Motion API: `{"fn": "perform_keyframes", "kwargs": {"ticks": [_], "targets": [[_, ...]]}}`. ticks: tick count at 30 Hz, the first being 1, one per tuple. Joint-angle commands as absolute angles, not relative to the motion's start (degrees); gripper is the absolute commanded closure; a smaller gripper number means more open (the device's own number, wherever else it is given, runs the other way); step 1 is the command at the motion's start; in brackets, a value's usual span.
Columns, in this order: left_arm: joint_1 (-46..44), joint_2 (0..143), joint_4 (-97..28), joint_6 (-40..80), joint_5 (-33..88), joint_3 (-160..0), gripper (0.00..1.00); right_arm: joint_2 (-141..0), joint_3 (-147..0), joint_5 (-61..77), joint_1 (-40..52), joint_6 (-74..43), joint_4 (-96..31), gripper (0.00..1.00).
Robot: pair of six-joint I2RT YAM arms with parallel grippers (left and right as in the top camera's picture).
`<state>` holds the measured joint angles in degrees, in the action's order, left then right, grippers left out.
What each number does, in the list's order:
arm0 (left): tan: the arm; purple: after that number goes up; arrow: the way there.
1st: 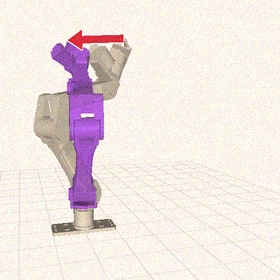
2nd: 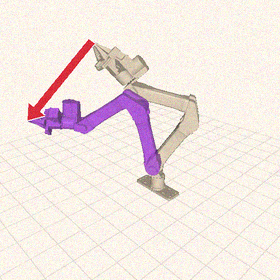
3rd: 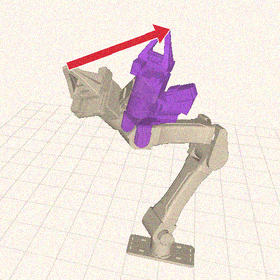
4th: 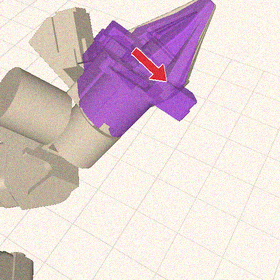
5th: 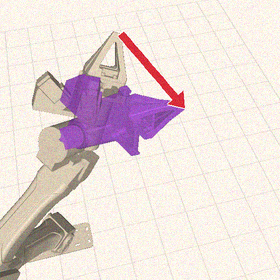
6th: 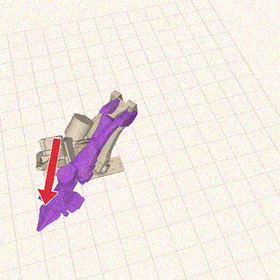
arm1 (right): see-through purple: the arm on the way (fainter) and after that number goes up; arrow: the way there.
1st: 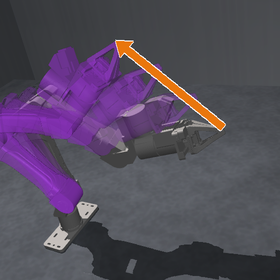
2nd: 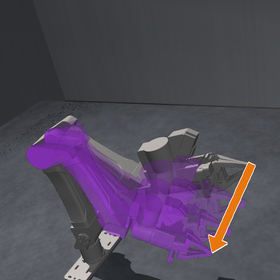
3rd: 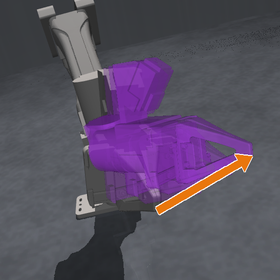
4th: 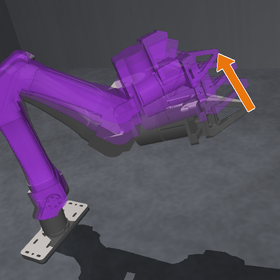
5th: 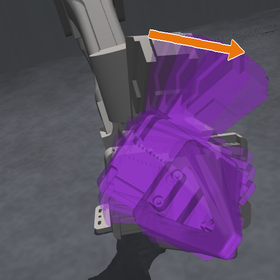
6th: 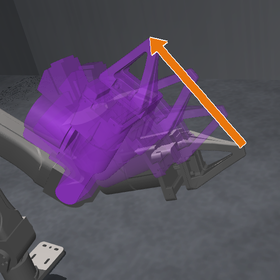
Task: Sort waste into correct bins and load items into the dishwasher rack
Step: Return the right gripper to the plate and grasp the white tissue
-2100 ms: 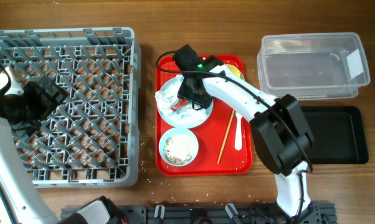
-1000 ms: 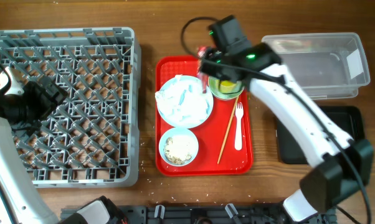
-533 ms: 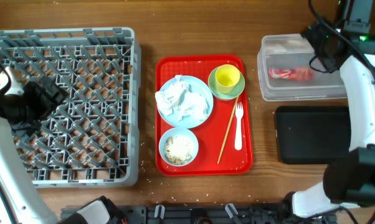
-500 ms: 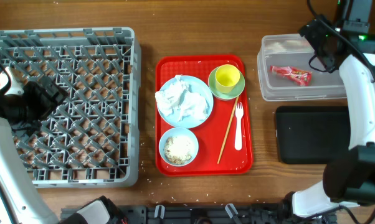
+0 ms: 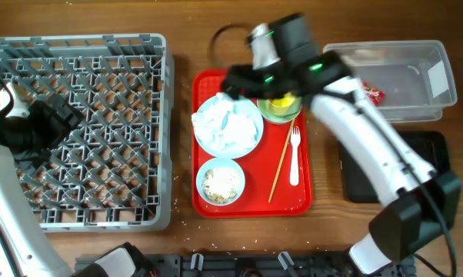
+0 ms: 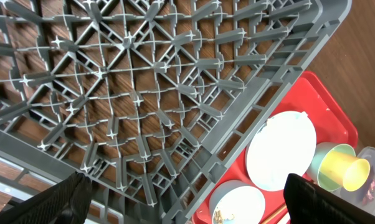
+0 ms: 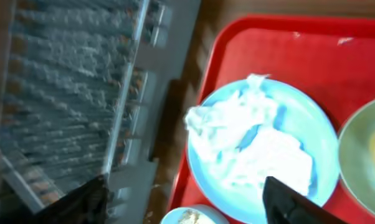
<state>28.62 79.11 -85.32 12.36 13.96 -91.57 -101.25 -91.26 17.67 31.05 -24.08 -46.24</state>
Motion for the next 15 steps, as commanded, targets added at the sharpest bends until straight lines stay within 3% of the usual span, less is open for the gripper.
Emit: {"fn": "perform_keyframes", "kwargs": {"ticks": [1,4,8,10,11,12,14,15], "targets": [[28.9,78.5,-85.3,12.7,14.0,-92.3,0.0,-109.0,-91.4,-6.5,39.9,-37.5,-47.2,0.21],[28.9,78.5,-85.3,12.7,14.0,-92.3,0.0,-116.7,-91.4,-4.2,42.2,-49.8,-46.2,0.22],[28.9,78.5,-85.3,12.7,14.0,-92.3,0.0,-123.5,-91.4,5.7,42.2,-49.7,-40.1,0.24],[28.9,78.5,-85.3,12.7,14.0,-92.3,0.0,-124.5,-91.4,5.5,42.2,-49.7,-39.0,0.32],[28.9,78.5,-85.3,12.7,14.0,-92.3,0.0,-124.5,-91.4,4.7,42.2,-49.6,-38.7,0.41],[28.9,78.5,-85.3,12.7,14.0,-92.3,0.0,-124.5,-91.5,4.3,42.1,-49.5,-38.4,0.6],[28.9,78.5,-85.3,12.7,14.0,-92.3,0.0,-124.2,-91.6,4.4,41.6,-49.5,-38.8,0.88],[28.9,78.5,-85.3,12.7,14.0,-92.3,0.0,-123.7,-91.7,4.4,41.0,-49.6,-39.4,0.96]]}}
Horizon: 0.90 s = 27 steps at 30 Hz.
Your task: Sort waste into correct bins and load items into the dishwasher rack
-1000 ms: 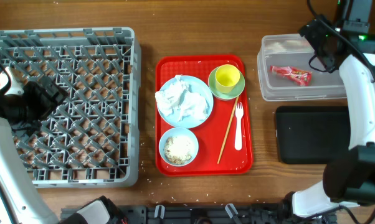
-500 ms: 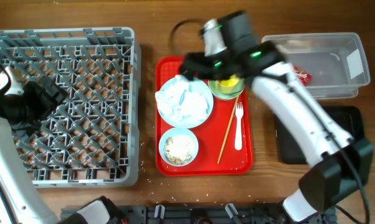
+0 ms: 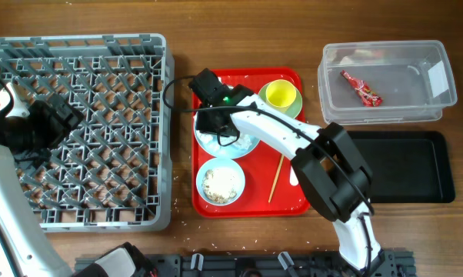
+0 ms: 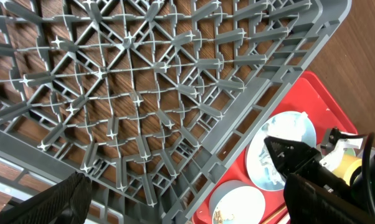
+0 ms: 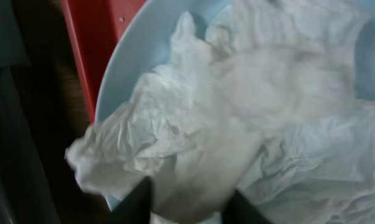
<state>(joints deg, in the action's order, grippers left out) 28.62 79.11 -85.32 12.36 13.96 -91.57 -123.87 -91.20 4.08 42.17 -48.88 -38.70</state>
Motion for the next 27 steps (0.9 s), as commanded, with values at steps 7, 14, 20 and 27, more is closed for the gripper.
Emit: {"fn": "perform_keyframes", "kwargs": {"ticks": [7,14,20,27], "targets": [[28.9,78.5,-85.3,12.7,14.0,-92.3,0.0,-111.4,-93.2,4.3,33.4,-44.0,-46.8,0.96],[28.8,78.5,-85.3,12.7,14.0,-92.3,0.0,-96.5,-93.2,-3.4,15.9,-42.1,-47.0,0.96],[28.8,78.5,-85.3,12.7,14.0,-92.3,0.0,-98.5,-93.2,-9.0,1.0,-41.7,-48.7,0.9],[28.8,78.5,-85.3,12.7,14.0,-92.3,0.0,-103.0,-93.1,5.4,-2.1,-28.1,-50.6,0.02]]}}
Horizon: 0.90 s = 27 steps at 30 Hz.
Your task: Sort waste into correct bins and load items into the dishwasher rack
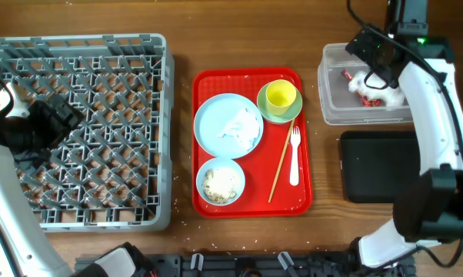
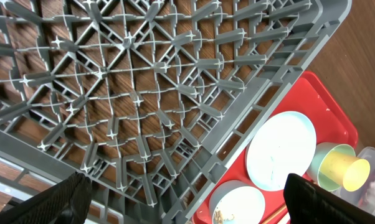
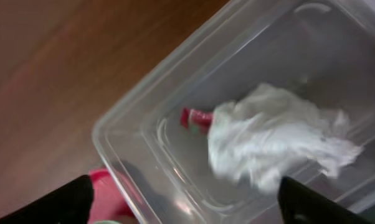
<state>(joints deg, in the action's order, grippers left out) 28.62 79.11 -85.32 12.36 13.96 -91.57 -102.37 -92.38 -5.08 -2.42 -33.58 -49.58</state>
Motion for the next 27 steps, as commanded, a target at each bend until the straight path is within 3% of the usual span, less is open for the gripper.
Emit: {"fn": "perform_keyframes", "kwargs": {"ticks": [1,2,4,11,16,21,27], "targets": [[28.8,78.5,-85.3,12.7,14.0,-92.3,0.0,-102.9,-93.2,13.8,-2.1,-24.5,-51.7,0.02],[28.8,78.5,-85.3,12.7,14.0,-92.3,0.0,-102.9,-93.2,30.2,-2.0,-14.5,-53.5,0.03],[28.8,78.5,-85.3,12.7,14.0,-92.3,0.0,-102.6,-93.2,38.1,-1.0,-10.8,-56.1,0.04],[28.8,78.5,-85.3,12.7,14.0,-92.3,0.0,-96.3,-93.1,21.1,16.5,-14.6,-60.1,0.02],[28.8,78.5,-85.3,12.7,14.0,-92.3,0.0,-99.8,-83.4,-0.5,34.7,-39.3,-55.7,0.02],[28.8,78.5,-85.3,12.7,14.0,-92.3,0.0,-103.7,-74.2,-1.3,40.4,-44.4,-40.9,0.08],[28.8,78.5,-85.3,12.7,14.0,-92.3,0.0,-110.2,-74.0,-1.5,40.7,-45.1,-36.8,0.09]]}}
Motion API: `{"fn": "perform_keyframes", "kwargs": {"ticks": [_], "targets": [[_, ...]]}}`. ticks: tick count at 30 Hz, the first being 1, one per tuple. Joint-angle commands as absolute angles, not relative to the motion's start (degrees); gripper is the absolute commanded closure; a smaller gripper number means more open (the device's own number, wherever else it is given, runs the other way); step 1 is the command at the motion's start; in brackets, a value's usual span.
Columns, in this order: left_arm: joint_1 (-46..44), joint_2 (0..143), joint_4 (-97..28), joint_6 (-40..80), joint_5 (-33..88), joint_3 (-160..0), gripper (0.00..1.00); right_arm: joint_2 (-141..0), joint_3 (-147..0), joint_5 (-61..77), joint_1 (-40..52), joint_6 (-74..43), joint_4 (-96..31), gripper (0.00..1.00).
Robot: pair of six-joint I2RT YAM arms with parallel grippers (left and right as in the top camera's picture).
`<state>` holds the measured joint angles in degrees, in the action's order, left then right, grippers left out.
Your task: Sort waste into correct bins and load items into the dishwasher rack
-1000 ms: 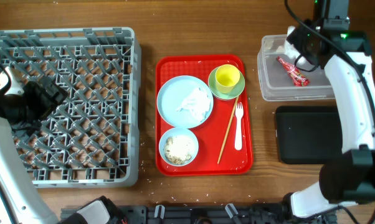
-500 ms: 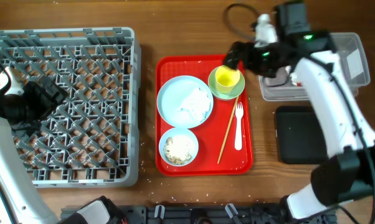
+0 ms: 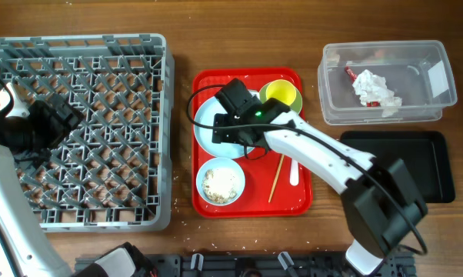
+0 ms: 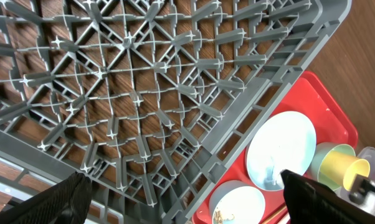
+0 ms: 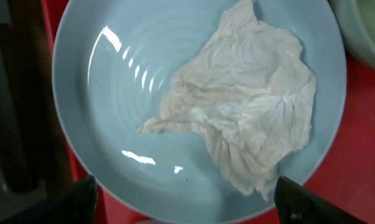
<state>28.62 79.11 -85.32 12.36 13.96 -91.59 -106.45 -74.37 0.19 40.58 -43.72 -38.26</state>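
On the red tray stands a light blue plate with one crumpled white napkin on it. My right gripper hovers just over this plate, open, its fingertips wide apart on either side of the near rim. A clear bin at the back right holds a white napkin and a red wrapper. The grey dishwasher rack fills the left. My left gripper hangs open above the rack, holding nothing.
Also on the tray are a yellow cup on a green saucer, a small bowl of crumbs, a chopstick and a white fork. A black tray lies at the right, below the bin.
My right gripper was over the clear bin, open, with a white napkin below it. Now it is back over the blue plate, above the remaining napkin. The left arm has not moved.
My right gripper was first above the tray beside a plate piled with napkins, then low on that pile. Later it stood open over the clear bin, a napkin lying in the bin and less paper on the plate. Now it hovers over the plate again.
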Motion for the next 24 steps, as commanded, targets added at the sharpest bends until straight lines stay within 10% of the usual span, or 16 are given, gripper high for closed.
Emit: {"fn": "perform_keyframes", "kwargs": {"ticks": [1,6,11,24], "targets": [[28.8,78.5,-85.3,12.7,14.0,-92.3,0.0,-111.6,-74.0,-1.5,40.7,-45.2,-36.4,0.09],[28.8,78.5,-85.3,12.7,14.0,-92.3,0.0,-115.5,-74.0,-1.5,40.7,-44.9,-34.5,0.18],[28.8,78.5,-85.3,12.7,14.0,-92.3,0.0,-113.9,-77.7,-1.5,40.1,-45.0,-37.4,0.96],[28.8,78.5,-85.3,12.7,14.0,-92.3,0.0,-93.9,-90.9,-4.2,10.0,-39.0,-50.6,0.96]]}}
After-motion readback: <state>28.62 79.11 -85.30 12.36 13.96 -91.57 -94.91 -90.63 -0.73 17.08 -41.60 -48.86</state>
